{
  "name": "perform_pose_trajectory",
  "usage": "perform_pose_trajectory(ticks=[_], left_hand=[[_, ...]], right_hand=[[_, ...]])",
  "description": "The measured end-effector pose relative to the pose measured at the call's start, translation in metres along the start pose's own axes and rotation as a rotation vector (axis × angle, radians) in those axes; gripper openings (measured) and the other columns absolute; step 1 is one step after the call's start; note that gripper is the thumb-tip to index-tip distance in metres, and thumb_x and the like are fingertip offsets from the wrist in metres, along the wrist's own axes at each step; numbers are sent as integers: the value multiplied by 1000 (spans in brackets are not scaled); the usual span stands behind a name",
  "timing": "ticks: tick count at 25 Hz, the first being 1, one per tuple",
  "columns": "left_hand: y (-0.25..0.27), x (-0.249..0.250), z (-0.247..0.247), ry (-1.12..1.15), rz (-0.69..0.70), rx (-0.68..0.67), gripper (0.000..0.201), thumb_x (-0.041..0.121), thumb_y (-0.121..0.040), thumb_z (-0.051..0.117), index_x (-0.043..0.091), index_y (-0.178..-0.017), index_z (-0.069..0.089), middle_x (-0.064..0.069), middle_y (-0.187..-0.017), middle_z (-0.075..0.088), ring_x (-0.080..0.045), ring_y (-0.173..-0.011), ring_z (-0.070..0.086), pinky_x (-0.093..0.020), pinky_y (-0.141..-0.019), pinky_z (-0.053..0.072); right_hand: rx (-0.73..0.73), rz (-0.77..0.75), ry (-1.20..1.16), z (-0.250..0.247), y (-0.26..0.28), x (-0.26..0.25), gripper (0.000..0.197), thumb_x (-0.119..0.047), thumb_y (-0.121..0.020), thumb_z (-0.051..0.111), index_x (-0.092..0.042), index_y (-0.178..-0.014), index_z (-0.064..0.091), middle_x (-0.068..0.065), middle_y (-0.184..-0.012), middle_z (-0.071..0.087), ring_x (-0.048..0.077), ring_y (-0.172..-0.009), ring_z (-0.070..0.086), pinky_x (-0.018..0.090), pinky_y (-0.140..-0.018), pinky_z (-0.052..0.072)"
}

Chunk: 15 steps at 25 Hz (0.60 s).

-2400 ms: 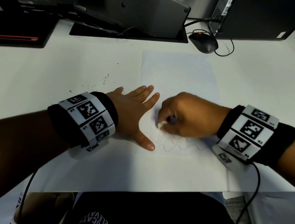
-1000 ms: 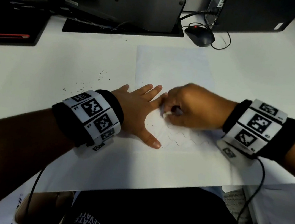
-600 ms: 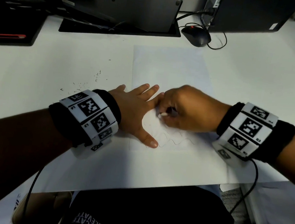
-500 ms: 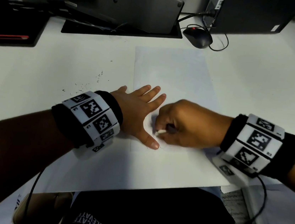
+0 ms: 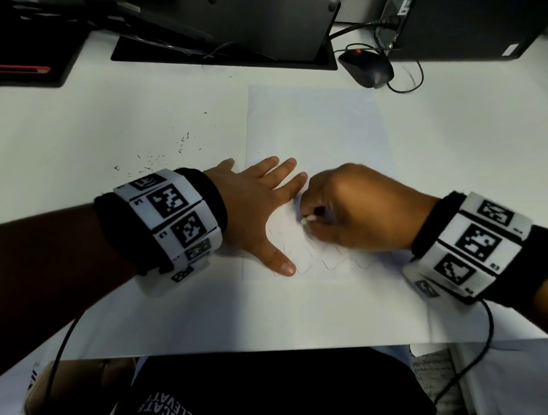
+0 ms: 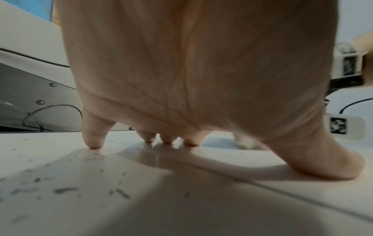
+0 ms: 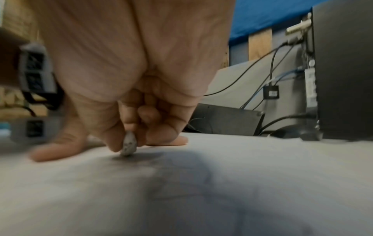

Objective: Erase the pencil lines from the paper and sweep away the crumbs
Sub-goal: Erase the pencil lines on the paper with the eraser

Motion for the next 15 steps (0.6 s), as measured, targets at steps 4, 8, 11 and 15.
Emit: perform_pose_trajectory(ticks=[4, 8, 11, 15], left_hand=[[1, -1, 1, -10, 3, -1, 136, 96, -55, 50, 36, -152, -24, 11, -159, -33, -10, -148, -25, -55, -120, 1], [-1, 8, -6, -68, 10, 55, 133, 90, -62, 55, 26, -157, -11, 3, -164, -20, -13, -151, -14, -51, -122, 2], [-9, 16, -8, -53, 110, 129, 122, 87, -65, 55, 23, -159, 9, 1, -166, -7, -15, -153, 0, -46, -123, 12], [-12, 17, -8, 18, 151, 82, 118, 84, -65, 60, 27, -158, 14, 3, -166, -13, -14, -152, -3, -39, -124, 14]], right_hand=[[-1, -36, -103, 5, 6, -6, 11, -23, -88, 62, -21, -93, 72, -8, -86, 68, 3, -69, 56, 18, -65, 45], [145, 30, -123, 6, 4, 11, 12, -18, -88, 65, -20, -97, 73, -5, -95, 67, 7, -76, 55, 27, -74, 49], [117, 11, -107, 9, 6, 8, 13, -16, -84, 70, -19, -96, 74, -6, -98, 68, 6, -78, 56, 23, -73, 47], [113, 32, -135, 7, 4, 7, 12, -17, -83, 71, -19, -95, 75, -5, -95, 71, 11, -82, 63, 29, -75, 51]])
Point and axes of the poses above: each hand's wrist, its own y-axis away from the middle knuckle, its own z-axis out of the palm, x = y × z, the point moved 1 cm from there along -y, towards the middle knuckle
